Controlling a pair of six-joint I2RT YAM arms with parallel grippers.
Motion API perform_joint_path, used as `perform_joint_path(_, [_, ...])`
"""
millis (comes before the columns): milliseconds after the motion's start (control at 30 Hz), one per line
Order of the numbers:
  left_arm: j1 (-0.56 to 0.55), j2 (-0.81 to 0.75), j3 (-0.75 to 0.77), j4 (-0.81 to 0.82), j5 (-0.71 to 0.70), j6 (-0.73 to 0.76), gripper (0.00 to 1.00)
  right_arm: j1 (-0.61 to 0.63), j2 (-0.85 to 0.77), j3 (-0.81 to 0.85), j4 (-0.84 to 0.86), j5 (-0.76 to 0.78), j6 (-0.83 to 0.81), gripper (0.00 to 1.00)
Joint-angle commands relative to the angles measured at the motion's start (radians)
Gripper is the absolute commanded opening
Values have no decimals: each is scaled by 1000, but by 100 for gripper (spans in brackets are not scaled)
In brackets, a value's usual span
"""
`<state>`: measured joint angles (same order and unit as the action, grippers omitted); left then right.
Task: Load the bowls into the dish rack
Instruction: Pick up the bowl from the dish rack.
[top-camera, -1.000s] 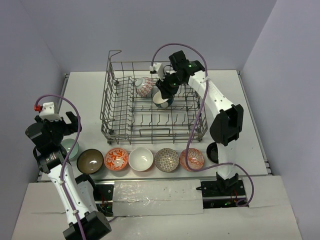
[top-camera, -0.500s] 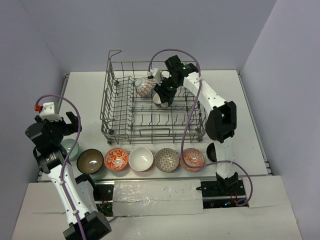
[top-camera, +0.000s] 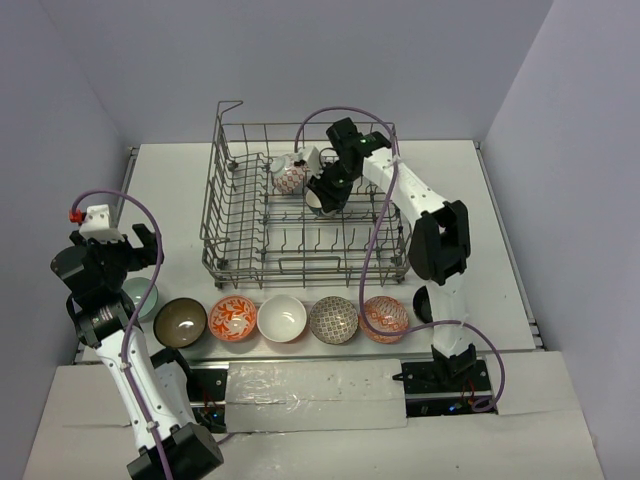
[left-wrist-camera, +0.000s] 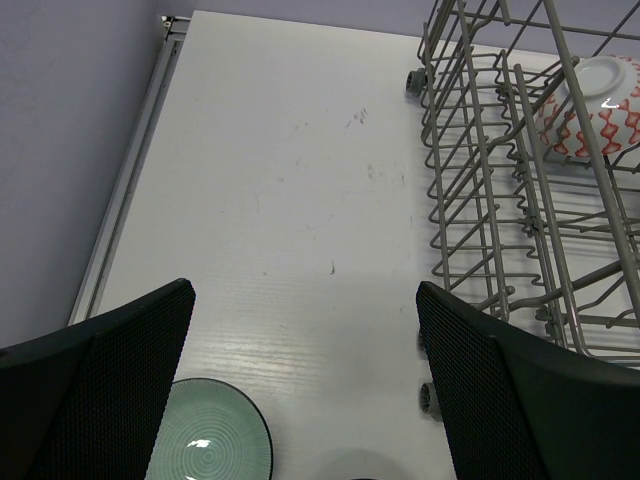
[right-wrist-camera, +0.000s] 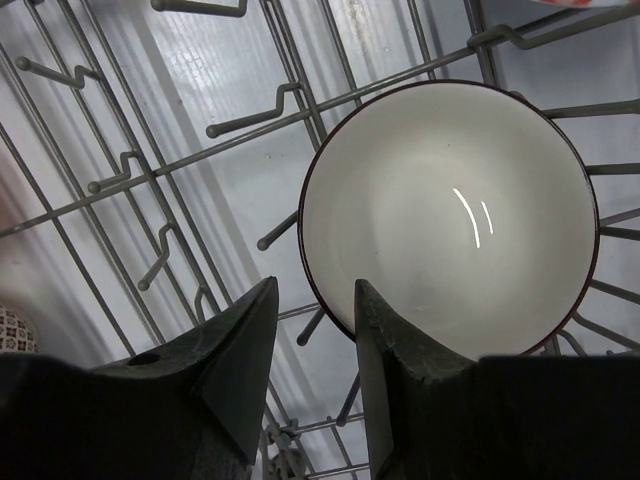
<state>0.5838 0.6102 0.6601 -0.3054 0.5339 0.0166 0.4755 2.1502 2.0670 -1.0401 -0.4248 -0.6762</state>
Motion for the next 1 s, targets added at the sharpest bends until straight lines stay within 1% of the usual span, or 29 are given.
perform_joint_path(0, [4, -10, 9, 5, 29, 20, 99, 6, -12, -13, -3, 14, -16, 44])
perform_joint_path(100, [5, -12, 10, 5, 28, 19, 99, 8, -9, -30, -3, 15, -17, 43])
perform_joint_path(300, [4, -13, 10, 5, 29, 19, 99, 9, -13, -54, 14, 26, -14, 36])
perform_joint_path(500, [5, -15, 10, 5, 29, 19, 99, 8, -10, -44, 25, 27, -8, 35])
perform_joint_path(600, [5, -15, 9, 6, 31, 20, 99, 6, 0, -30, 20, 27, -5, 33])
perform_joint_path(633, [5, -13, 9, 6, 31, 20, 99, 8, 3, -27, 20, 26, -3, 29])
perform_joint_path(700, [5, -13, 7, 6, 32, 20, 99, 8, 7, -24, 23, 26, 0, 25])
perform_joint_path(733, [5, -15, 7, 5, 32, 20, 99, 8, 8, -24, 23, 24, 1, 17])
perform_joint_path(800, [5, -15, 7, 5, 34, 20, 99, 6, 8, -22, 26, 24, 6, 12])
perform_joint_path(867, [5, -15, 7, 6, 34, 20, 99, 8, 7, -21, 28, 23, 7, 11])
perform_joint_path(967, [5, -15, 7, 5, 34, 22, 99, 8, 7, -16, 25, 23, 7, 6])
